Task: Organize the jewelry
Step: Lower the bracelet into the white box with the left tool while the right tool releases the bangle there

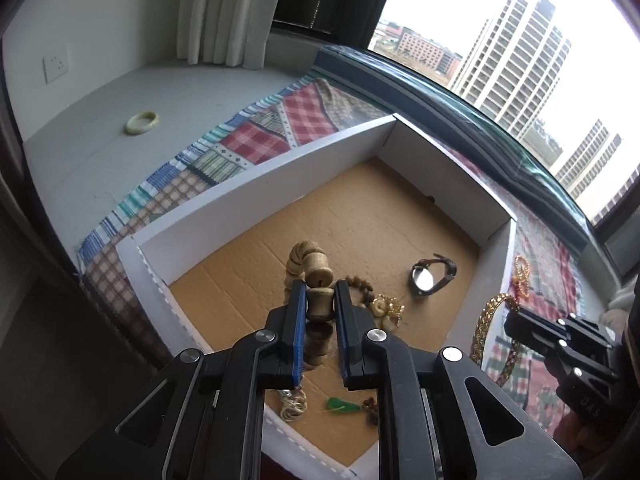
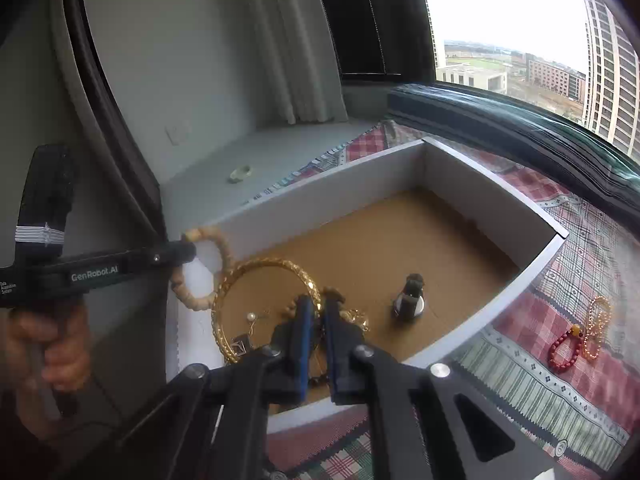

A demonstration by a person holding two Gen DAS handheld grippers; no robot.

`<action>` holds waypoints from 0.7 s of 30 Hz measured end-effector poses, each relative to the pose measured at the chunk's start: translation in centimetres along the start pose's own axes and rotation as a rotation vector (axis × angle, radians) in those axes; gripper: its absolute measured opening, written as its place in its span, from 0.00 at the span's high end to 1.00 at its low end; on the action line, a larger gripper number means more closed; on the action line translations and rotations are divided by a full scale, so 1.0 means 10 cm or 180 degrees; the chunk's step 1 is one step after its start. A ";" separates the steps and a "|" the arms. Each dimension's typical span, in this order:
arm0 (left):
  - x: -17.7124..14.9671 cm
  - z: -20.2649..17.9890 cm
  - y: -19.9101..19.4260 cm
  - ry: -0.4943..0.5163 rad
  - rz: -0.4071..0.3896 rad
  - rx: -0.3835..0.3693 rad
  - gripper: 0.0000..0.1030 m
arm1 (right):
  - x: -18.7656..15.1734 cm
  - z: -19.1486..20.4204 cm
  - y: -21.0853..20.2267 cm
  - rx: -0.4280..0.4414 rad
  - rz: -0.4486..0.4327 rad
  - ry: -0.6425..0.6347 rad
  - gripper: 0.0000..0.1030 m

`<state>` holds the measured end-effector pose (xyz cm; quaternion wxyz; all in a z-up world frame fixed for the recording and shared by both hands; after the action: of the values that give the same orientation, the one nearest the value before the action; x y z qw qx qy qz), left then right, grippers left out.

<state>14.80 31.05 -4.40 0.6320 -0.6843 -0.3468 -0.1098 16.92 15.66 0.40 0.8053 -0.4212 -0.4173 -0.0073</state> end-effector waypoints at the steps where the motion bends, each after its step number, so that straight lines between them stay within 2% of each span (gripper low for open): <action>1: -0.01 0.05 0.08 0.0017 0.0027 0.0075 0.88 | -0.02 0.07 0.10 0.0031 0.0065 -0.0032 0.94; 7: -0.14 0.22 0.39 0.0161 0.0152 0.0428 0.88 | -0.26 0.32 0.65 0.0085 0.0431 -0.0137 0.93; 10: -0.15 0.22 0.45 0.0307 0.0111 0.0719 0.87 | -0.38 0.28 0.86 0.0050 0.0567 -0.0122 0.93; 12: -0.15 0.23 0.46 0.0360 0.0064 0.0890 0.78 | -0.46 0.21 0.97 -0.0008 0.0670 -0.0099 0.90; 14: -0.16 0.21 0.44 0.0364 0.0013 0.0953 0.43 | -0.47 0.11 1.01 -0.0117 0.0688 -0.0046 0.79; 15: -0.16 0.20 0.42 0.0370 -0.0029 0.0982 0.38 | -0.47 0.06 0.99 -0.0158 0.0665 -0.0020 0.65; 16: -0.16 0.19 0.40 0.0393 -0.0063 0.1009 0.36 | -0.46 0.02 0.95 -0.0188 0.0628 0.0008 0.56; 20: -0.17 0.11 0.31 0.0465 -0.0117 0.1011 0.33 | -0.39 -0.10 0.75 -0.0312 0.0485 0.0032 0.53; 21: -0.17 0.09 0.28 0.0471 -0.0136 0.1010 0.32 | -0.39 -0.14 0.69 -0.0346 0.0452 0.0037 0.48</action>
<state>14.99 31.45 -7.78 0.7534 -0.5585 -0.3268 -0.1172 17.77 17.85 -7.31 0.7821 -0.4928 -0.3807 0.0248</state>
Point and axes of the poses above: each gripper's, at about its wrist camera, not at the fingertips, and y roughly the way its jaws point, z to its left, x to its top, the point moved 10 cm from there along y, roughly the way its jaws point, and after that the axes turned 5 degrees about y, right-handed, at the moved point
